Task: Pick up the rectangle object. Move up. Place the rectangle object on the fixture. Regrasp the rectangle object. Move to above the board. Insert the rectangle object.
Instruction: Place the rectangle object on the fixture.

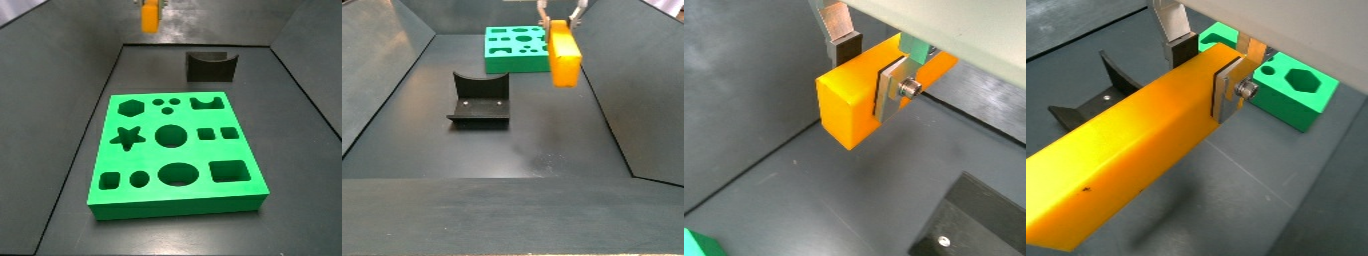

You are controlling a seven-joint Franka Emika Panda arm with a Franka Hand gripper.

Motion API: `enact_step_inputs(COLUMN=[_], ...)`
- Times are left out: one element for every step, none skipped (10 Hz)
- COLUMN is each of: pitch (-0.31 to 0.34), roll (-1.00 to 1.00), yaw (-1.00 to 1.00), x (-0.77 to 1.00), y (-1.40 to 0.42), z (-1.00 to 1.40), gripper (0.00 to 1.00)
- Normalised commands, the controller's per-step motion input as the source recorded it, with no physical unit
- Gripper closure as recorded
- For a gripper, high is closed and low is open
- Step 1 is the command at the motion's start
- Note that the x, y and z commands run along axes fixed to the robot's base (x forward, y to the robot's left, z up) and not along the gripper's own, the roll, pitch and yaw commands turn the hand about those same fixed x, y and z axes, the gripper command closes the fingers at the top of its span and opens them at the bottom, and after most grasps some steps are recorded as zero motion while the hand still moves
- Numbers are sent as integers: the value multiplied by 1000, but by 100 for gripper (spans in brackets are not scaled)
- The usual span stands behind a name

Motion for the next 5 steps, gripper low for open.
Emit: enact_step_inputs(pitch=[137, 139, 142, 142, 145], roll=[-105, -111, -123, -129, -137], yaw=[-36, -36, -36, -33, -34], x=[1000, 1000, 1000, 1000, 1000], y=[148, 142, 129, 120, 110], z=[-66, -63, -52, -46, -40], gripper=[100, 100, 100, 100, 100])
